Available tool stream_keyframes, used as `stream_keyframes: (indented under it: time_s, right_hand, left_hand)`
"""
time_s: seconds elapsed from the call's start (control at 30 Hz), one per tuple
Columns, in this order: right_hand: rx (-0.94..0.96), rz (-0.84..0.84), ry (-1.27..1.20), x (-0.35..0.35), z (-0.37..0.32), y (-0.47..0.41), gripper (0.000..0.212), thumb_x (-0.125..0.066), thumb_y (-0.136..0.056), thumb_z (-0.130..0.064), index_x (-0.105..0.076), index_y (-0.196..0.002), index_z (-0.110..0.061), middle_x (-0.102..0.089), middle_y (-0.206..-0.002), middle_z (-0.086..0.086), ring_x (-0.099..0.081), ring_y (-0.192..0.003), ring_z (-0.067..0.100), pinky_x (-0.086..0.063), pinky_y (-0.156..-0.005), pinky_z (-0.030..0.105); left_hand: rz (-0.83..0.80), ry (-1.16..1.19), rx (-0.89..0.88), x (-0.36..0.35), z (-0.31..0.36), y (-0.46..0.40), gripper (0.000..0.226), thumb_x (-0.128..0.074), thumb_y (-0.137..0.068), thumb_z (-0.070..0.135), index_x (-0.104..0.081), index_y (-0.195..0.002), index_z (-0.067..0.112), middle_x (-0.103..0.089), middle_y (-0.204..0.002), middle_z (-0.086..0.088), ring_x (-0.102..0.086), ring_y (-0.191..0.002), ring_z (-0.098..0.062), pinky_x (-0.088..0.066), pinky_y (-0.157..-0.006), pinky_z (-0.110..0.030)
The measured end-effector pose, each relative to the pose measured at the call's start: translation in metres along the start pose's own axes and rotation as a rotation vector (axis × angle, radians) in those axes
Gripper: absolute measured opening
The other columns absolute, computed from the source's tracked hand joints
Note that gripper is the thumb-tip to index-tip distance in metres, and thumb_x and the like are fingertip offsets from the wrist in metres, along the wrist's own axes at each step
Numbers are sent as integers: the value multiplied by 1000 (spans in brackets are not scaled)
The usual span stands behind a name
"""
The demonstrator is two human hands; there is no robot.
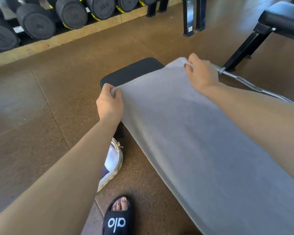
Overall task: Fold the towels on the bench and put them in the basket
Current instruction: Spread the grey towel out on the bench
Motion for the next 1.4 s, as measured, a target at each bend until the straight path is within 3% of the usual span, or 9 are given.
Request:
stream_keyframes:
  time_s: [0.3,0.43,0.63,0.77,0.87,0.97,1.1,1.2,1.4]
  right_hand:
    - [-213,-106,42,-51,21,-18,50,-37,-104,-53,-51,-112,-6,-64,-114,23,-62,-105,44,-40,-73,42]
    - [-375,-119,-180,-43,34,-10,59,-28,-103,-58,-54,-116,-6,-62,-120,21,-58,-112,42,-42,-84,44]
    - [-393,-325,-361,-45,48,6,36,-59,-91,-38,-64,-118,-14,-62,-117,4,-60,-110,26,-46,-84,34]
    - [-192,-232,-186,-39,24,2,46,-53,-97,-33,-49,-141,-20,-49,-136,12,-52,-120,33,-45,-95,40]
    - [70,-217,-46,-52,-23,0,28,-43,-100,-28,-59,-122,-20,-52,-128,11,-49,-118,36,-44,-94,44]
    - [105,-420,-13,-89,-52,3,23,-32,-101,-32,-50,-110,-20,-45,-132,9,-44,-123,33,-43,-94,42]
    - [127,-493,24,-98,-59,-5,48,-27,-103,-36,-31,-150,-27,-24,-157,1,-20,-147,21,-33,-109,39]
    - [101,-546,-30,-99,-58,-9,57,-28,-101,-39,-21,-158,-37,-7,-167,-7,-7,-153,15,-27,-117,39]
    - [9,-519,-175,-95,-49,-20,53,-33,-100,-45,-27,-153,-46,-28,-157,-8,-42,-135,23,-40,-100,37]
  left_hand:
    - [25,-229,-25,-6,-16,-42,18,-44,-102,27,-49,-106,11,-53,-86,-1,-51,-72,-22,-39,-63,-35]
    - [14,-258,63,-4,-25,-33,23,-38,-103,27,-41,-119,11,-49,-109,-9,-49,-91,-31,-39,-75,-41]
    - [35,-137,284,3,-49,-12,28,-35,-103,21,-41,-124,4,-53,-123,-20,-56,-108,-41,-49,-90,-49]
    - [203,-512,-238,5,16,-7,45,-48,-91,15,-40,-134,5,-46,-133,-20,-48,-117,-43,-39,-98,-51]
    - [-76,-696,-602,-55,47,12,55,-46,-98,36,-37,-149,17,-34,-154,-16,-33,-140,-37,-26,-116,-50]
    - [-343,-825,-404,-94,14,13,64,-22,-101,58,-17,-159,31,-6,-168,-5,-3,-155,-24,-3,-124,-45]
    - [-337,-901,-347,-92,6,8,70,-12,-95,70,-8,-159,40,2,-169,0,7,-155,-23,2,-123,-50]
    - [-329,-924,-333,-90,7,8,72,-11,-92,74,-7,-157,44,3,-169,1,8,-155,-24,2,-121,-55]
    - [-349,-743,-229,-79,-6,-5,78,-26,-82,89,-17,-151,54,5,-168,10,16,-153,-17,-13,-120,-60]
Point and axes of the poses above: each hand's wrist, its own y-axis away from the middle knuckle, its own x-axis out of the back of the hand, z = x × y, the point moved 10 cm from there along -y, towards the middle knuckle
